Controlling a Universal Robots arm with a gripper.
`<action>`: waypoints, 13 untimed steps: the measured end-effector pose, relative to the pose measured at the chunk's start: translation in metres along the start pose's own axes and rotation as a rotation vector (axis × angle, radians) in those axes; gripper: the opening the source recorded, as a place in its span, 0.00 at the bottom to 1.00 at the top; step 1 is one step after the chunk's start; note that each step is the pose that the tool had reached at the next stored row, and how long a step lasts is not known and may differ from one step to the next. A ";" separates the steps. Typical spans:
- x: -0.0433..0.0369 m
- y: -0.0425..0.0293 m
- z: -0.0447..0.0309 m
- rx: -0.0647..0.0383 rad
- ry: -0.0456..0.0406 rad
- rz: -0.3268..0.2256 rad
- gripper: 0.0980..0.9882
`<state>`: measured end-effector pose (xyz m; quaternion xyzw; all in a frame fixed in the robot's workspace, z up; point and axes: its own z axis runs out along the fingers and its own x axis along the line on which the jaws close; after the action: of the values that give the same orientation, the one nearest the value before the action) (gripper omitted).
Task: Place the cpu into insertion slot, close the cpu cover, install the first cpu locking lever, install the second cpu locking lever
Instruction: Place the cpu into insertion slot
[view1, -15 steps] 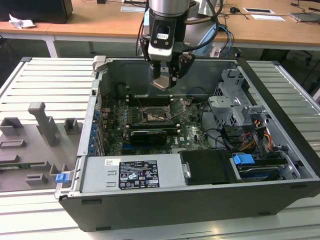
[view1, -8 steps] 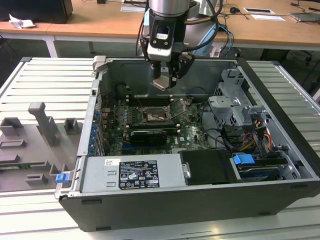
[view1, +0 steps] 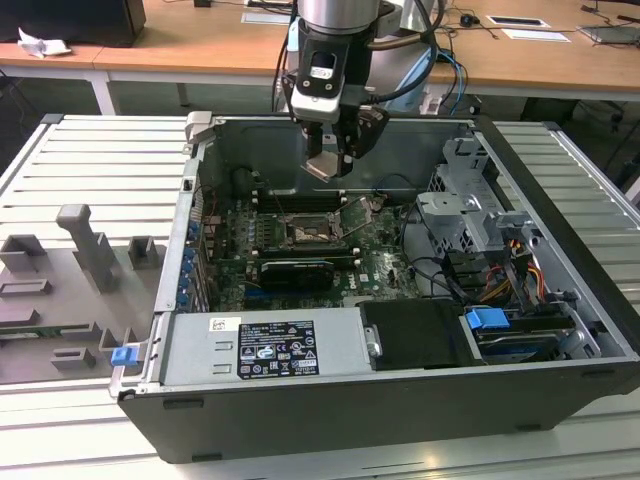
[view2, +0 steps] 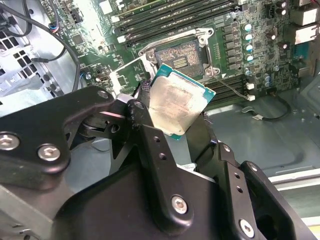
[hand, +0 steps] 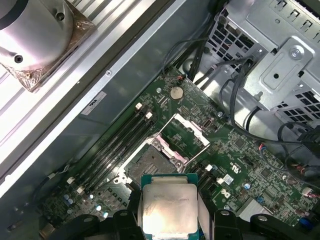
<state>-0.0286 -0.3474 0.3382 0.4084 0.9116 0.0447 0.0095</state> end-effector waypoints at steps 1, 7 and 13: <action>0.0000 0.0000 0.0000 0.000 -0.0004 0.004 0.48; 0.0000 0.0000 0.0001 -0.001 -0.0029 0.033 0.48; 0.0000 -0.0002 0.0021 -0.001 -0.0042 0.047 0.48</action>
<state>-0.0286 -0.3474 0.3361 0.4298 0.9018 0.0444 0.0105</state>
